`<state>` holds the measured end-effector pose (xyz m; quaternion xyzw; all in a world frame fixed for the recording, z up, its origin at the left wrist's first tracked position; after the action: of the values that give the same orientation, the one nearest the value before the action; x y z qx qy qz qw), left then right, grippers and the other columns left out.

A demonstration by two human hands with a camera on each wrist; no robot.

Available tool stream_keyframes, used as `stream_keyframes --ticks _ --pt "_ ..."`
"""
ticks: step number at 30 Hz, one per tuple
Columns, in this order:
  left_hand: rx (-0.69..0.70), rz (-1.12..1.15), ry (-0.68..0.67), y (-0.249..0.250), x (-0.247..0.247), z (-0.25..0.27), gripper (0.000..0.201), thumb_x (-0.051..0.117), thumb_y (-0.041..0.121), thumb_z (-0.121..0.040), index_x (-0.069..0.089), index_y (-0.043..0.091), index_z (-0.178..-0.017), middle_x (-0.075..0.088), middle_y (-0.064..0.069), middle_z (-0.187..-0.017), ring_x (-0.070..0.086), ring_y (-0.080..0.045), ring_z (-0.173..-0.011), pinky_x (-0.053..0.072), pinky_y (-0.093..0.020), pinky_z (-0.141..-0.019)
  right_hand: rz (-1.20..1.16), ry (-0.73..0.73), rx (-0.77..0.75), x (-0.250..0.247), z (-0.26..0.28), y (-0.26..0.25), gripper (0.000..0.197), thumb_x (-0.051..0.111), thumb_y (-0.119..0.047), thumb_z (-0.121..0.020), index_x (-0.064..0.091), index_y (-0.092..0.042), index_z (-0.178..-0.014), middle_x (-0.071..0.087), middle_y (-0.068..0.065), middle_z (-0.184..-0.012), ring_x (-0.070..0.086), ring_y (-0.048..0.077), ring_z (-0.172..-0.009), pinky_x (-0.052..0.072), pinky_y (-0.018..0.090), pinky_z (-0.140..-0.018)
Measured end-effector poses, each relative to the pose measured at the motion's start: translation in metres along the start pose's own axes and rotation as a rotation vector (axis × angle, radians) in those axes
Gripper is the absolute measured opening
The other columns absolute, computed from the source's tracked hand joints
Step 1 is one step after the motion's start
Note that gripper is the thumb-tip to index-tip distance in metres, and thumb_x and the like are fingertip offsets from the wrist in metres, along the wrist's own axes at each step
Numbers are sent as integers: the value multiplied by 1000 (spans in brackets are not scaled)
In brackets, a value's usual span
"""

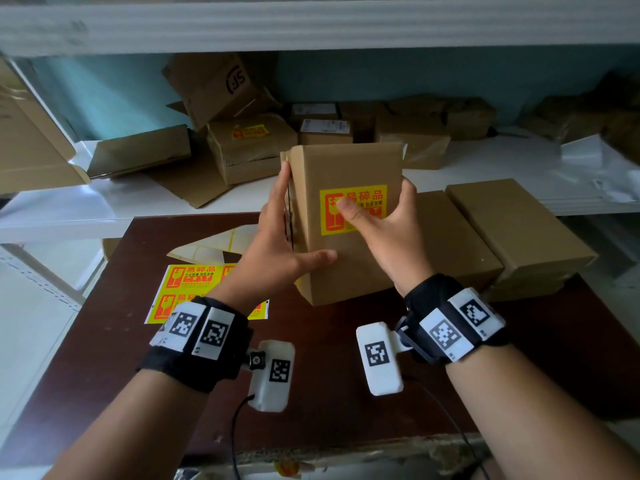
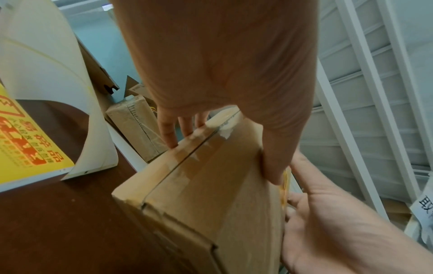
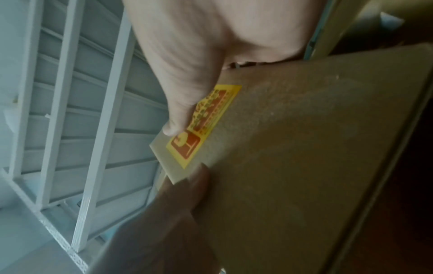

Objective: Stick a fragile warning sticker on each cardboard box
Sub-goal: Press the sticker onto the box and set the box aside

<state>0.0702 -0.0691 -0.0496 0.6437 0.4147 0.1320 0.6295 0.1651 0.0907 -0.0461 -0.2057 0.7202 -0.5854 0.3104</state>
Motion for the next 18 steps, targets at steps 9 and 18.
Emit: stream_keyframes --ticks 9,18 --pt "2 98 -10 1 -1 2 121 81 9 -79 -7 44 -155 35 11 -149 44 30 -110 45 -1 -81 -115 61 -96 -13 -9 2 57 79 -57 -73 64 -25 -118 74 -10 -106 70 4 -100 57 41 -93" --pt "-65 113 23 -1 -13 -3 114 83 27 -71 7 58 -150 44 10 -152 40 -19 -141 38 -55 -111 -265 81 -11 -13 -12 2 39 57 -41 -98 67 -18 -128 71 -6 -121 64 9 -117 50 39 -106"
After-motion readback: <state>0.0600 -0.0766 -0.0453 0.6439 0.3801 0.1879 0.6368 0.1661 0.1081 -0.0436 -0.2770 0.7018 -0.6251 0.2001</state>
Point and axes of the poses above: each hand's wrist, its own z-axis away from the middle knuckle, its own x-axis out of the palm, y = z × x, the point moved 1 cm from there along -z, towards the middle knuckle
